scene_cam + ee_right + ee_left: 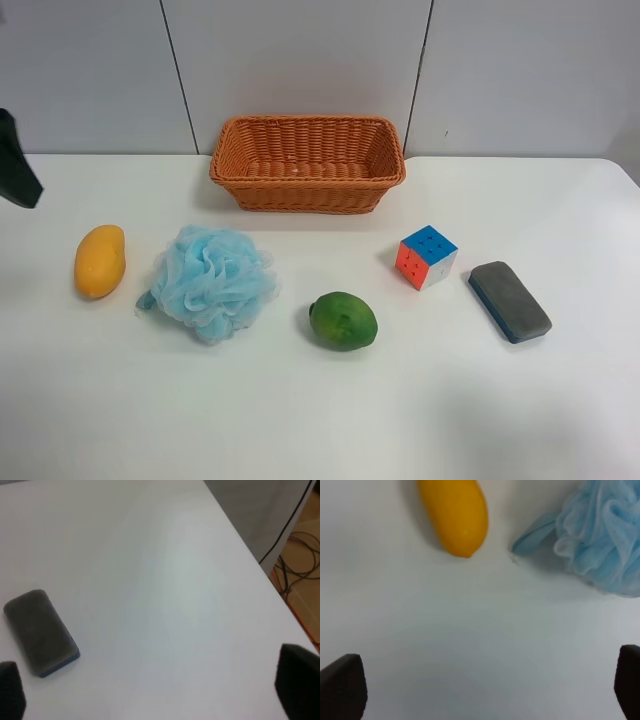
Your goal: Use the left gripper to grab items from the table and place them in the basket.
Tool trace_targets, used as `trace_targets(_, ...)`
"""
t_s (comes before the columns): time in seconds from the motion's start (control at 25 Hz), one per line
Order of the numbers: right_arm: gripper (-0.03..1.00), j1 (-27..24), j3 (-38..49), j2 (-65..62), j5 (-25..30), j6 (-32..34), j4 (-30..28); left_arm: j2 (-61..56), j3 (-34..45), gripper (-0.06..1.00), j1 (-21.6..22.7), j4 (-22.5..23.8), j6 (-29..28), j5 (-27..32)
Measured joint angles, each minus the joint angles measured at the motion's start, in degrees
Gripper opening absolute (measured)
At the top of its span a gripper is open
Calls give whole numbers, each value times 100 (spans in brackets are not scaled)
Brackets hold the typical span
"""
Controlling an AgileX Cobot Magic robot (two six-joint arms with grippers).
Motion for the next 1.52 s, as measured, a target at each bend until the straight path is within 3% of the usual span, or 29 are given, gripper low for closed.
trace_targets(0.28,99,0,0,0,0,0,0,1181,-93,99,-975,11,-933,-732)
trace_targets(0.52,99,0,0,0,0,0,0,2076,-98,99,-1436,-78,-1367,-1440)
trace_targets(0.88,99,0,0,0,0,0,0,3012,-98,99,-1491,-658,-1413,-2104)
trace_targets(1.4,99,0,0,0,0,0,0,3917,-102,99,-1491,-1466,-1023,-2674)
trace_targets(1.52,99,0,0,0,0,0,0,4028,-102,91,-1491,-1643,-862,-2719)
